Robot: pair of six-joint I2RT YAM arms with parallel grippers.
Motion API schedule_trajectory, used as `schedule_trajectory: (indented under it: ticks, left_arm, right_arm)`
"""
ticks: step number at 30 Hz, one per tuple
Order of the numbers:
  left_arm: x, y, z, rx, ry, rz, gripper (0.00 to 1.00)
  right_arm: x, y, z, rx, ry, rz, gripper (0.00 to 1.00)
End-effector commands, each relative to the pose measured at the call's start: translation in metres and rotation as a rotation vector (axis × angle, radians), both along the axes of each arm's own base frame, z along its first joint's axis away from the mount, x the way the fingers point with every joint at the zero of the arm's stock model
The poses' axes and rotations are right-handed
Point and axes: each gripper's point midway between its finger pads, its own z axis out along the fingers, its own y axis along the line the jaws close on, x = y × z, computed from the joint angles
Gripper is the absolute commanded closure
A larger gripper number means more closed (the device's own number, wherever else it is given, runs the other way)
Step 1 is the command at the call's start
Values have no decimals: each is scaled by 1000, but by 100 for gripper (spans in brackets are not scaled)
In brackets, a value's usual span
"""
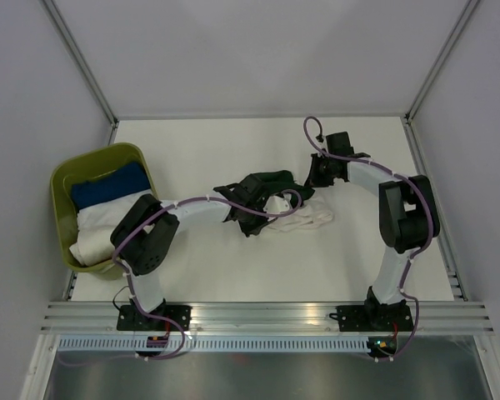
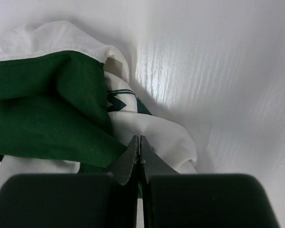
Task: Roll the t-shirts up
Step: Flatten the tshirt
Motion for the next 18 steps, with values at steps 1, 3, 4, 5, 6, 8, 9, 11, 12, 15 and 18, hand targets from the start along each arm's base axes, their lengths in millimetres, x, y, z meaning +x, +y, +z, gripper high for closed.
schedule_trajectory:
  ticks: [1, 3, 4, 5, 6, 8, 9, 11, 12, 15, 18]
  left_arm:
    - [8, 2, 26, -55, -43, 1, 98]
    - [19, 16, 45, -66, -63, 39, 98]
    - [30, 19, 60, -82, -85, 56, 98]
    - [34, 25, 70, -91, -86, 71, 98]
    - [37, 36, 86, -93, -91, 90, 98]
    - [64, 55, 124, -131, -130, 155, 98]
    - [71, 64, 140, -138, -148, 173, 98]
    - [89, 87, 185, -166, -195, 229, 98]
    - [98, 103, 200, -173, -217, 263, 98]
    - [114, 130, 254, -237, -304, 329, 98]
    - [120, 153, 276, -225, -358, 359, 98]
  right_arm:
    - [12, 1, 55, 24, -138, 5, 100]
    - [16, -5, 74, 27, -174, -18, 99]
    - [18, -7, 95, 37, -219, -28, 100]
    - [17, -11, 106, 38, -236, -38, 100]
    - [21, -15, 124, 38, -275, -54, 99]
    - [19, -27, 166, 40, -357, -74, 99]
    - [21, -31, 189, 43, -405, -84, 99]
    - [14, -45, 232, 42, -488, -121, 100]
    - [12, -51, 253, 52, -529, -138, 99]
    - [-7, -73, 307, 89, -637, -196, 100]
    - [-31, -99, 348, 80, -730, -255, 100]
